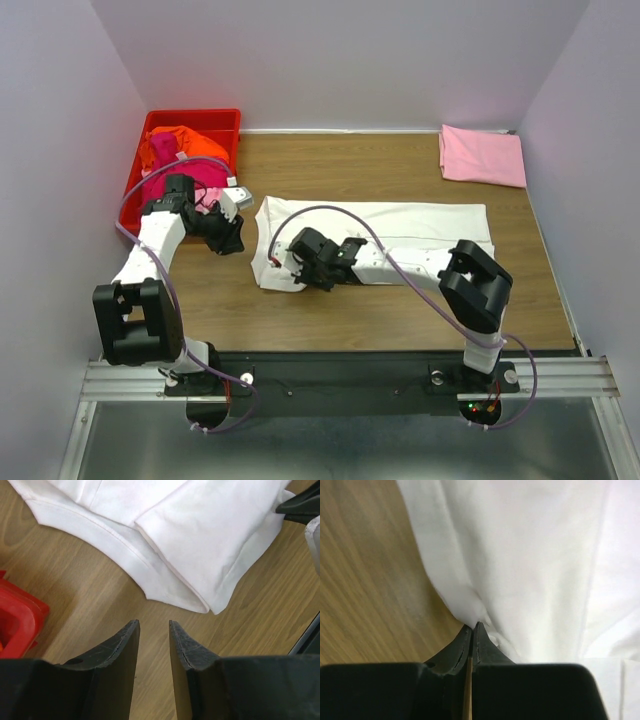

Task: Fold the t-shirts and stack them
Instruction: Fold the tshirt

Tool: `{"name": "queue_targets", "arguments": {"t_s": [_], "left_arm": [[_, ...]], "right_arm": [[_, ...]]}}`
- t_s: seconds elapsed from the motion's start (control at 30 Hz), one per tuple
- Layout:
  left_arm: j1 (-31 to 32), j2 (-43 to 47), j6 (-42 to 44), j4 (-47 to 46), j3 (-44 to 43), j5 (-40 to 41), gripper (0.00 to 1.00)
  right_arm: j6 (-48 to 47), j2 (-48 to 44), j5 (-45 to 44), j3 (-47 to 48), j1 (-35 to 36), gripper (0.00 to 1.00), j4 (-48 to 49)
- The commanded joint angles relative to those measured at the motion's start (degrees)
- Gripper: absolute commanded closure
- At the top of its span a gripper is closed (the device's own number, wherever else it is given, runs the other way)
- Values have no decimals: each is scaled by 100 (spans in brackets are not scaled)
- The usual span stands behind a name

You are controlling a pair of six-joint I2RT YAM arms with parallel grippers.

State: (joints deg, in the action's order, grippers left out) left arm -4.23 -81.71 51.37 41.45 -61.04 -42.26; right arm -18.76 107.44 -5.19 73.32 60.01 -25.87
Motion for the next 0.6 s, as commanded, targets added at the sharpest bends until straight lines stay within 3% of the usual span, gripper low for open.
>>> {"name": "queue_targets", "arguments": {"t_s": [0.0, 0.27, 0.57], "left_arm": [[-17, -29, 4, 100, -339, -370, 59], [-25, -283, -84, -120, -611, -485, 55], [299, -618, -66, -295, -639, -608, 53]], "right_arm": [[-566, -171, -386, 691, -374, 99, 20], [-1041, 312, -27, 1316, -1069, 99, 20], [-1129, 770, 176, 1808, -1369, 99, 20]]}}
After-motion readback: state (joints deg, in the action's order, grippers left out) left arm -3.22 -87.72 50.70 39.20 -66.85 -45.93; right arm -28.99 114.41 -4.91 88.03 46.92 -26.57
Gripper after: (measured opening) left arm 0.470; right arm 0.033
